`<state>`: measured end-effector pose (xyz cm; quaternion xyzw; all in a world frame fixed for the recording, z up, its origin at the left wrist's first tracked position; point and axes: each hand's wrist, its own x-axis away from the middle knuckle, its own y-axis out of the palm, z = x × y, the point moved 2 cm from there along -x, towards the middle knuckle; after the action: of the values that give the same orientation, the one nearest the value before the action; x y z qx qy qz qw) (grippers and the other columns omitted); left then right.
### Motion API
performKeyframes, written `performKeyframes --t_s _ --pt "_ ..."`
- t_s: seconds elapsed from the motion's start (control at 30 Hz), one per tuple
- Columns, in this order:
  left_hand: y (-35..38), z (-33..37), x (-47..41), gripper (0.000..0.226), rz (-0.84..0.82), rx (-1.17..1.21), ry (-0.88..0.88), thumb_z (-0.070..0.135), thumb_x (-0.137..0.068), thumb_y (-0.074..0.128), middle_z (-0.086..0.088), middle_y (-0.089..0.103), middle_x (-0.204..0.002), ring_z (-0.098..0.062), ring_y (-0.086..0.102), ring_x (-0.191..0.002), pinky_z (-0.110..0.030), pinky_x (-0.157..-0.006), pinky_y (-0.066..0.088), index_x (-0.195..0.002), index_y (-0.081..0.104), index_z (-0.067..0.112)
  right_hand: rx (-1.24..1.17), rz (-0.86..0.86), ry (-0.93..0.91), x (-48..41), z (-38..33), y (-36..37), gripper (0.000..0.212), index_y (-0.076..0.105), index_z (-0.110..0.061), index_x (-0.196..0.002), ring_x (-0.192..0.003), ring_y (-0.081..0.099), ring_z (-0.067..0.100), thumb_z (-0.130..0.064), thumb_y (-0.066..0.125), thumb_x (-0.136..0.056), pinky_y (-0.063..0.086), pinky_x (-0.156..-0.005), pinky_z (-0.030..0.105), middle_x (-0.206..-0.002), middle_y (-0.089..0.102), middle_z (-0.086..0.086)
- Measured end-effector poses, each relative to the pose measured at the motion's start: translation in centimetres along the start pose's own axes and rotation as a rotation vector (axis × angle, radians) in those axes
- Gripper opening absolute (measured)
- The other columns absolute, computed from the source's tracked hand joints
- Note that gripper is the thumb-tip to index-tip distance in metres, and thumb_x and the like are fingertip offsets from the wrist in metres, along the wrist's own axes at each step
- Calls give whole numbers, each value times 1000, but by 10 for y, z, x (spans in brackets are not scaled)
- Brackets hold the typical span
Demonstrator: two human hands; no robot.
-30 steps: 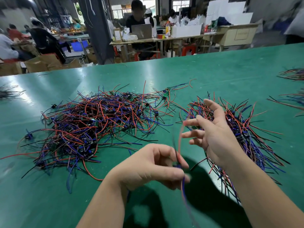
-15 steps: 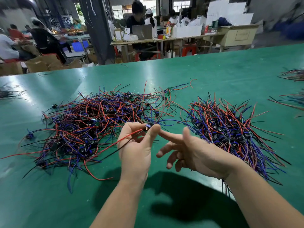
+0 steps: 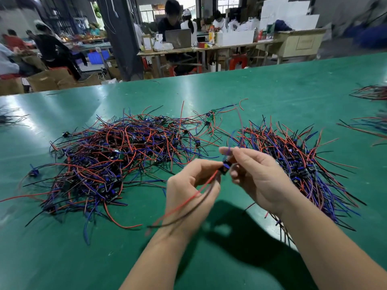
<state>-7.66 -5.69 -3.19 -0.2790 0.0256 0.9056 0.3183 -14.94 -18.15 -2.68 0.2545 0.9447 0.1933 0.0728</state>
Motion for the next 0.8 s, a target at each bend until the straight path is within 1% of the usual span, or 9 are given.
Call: performKeyframes --t_s 0.07,0.13,0.23,0.3,0.4,0.53,0.63,0.7,0.8 --pt "5 3 2 40 -87 -43 11 -4 -73 57 11 74 -86 -8 70 -80 -18 -78 52 -87 72 30 -6 62 -51 0 -6 -4 18 77 -11 -74 -52 48 7 -22 63 -70 39 -48 14 -64 61 -1" --pt "8 2 4 39 -105 20 -87 -3 -71 51 8 75 -82 -10 71 -79 -19 -76 53 -83 73 26 22 93 -46 1 -9 -7 14 77 -12 -69 -53 53 3 -18 64 -68 46 -51 12 -61 62 -2" --pt "11 0 4 15 -89 347 -372 7 -73 74 -7 73 -74 -23 72 -70 -28 -65 58 -86 67 10 67 105 -7 2 -6 -8 11 75 -11 -68 -48 51 3 -17 68 -63 45 -50 12 -56 59 0" --pt "10 -2 4 36 -76 424 -480 17 -64 80 -9 72 -70 -20 70 -62 -29 -61 58 -92 61 5 75 80 21 3 -3 -7 8 73 -9 -66 -44 50 5 -14 69 -61 45 -48 13 -54 58 1" --pt "10 -4 4 36 -106 416 -571 14 -63 78 -8 71 -68 -17 69 -61 -29 -62 58 -93 60 4 126 37 59 5 -4 -7 5 73 -10 -63 -44 52 6 -12 70 -59 45 -47 13 -54 59 2" --pt "7 -4 7 32 -322 359 -694 14 -64 80 -7 72 -71 -16 69 -62 -22 -57 54 -90 63 7 208 58 62 5 -10 -13 6 73 -9 -62 -42 53 7 -12 73 -56 44 -42 14 -54 60 2" --pt "3 -3 12 23 -523 238 -752 11 -70 81 -3 71 -70 -11 67 -61 -18 -53 48 -87 65 11 144 168 44 3 -15 -18 7 69 -8 -66 -42 56 6 -10 71 -59 45 -41 12 -55 62 1" --pt "5 -2 16 22 -667 178 -779 9 -75 78 0 70 -68 -8 66 -59 -14 -50 45 -93 65 9 92 269 23 1 -19 -24 9 66 -5 -74 -43 56 4 -9 70 -67 45 -41 11 -55 63 1" --pt "8 0 18 20 -751 163 -782 11 -79 76 0 72 -71 -6 66 -61 -13 -50 44 -96 67 12 87 337 17 0 -20 -29 4 66 -3 -78 -44 57 4 -7 66 -80 46 -42 11 -55 65 1"
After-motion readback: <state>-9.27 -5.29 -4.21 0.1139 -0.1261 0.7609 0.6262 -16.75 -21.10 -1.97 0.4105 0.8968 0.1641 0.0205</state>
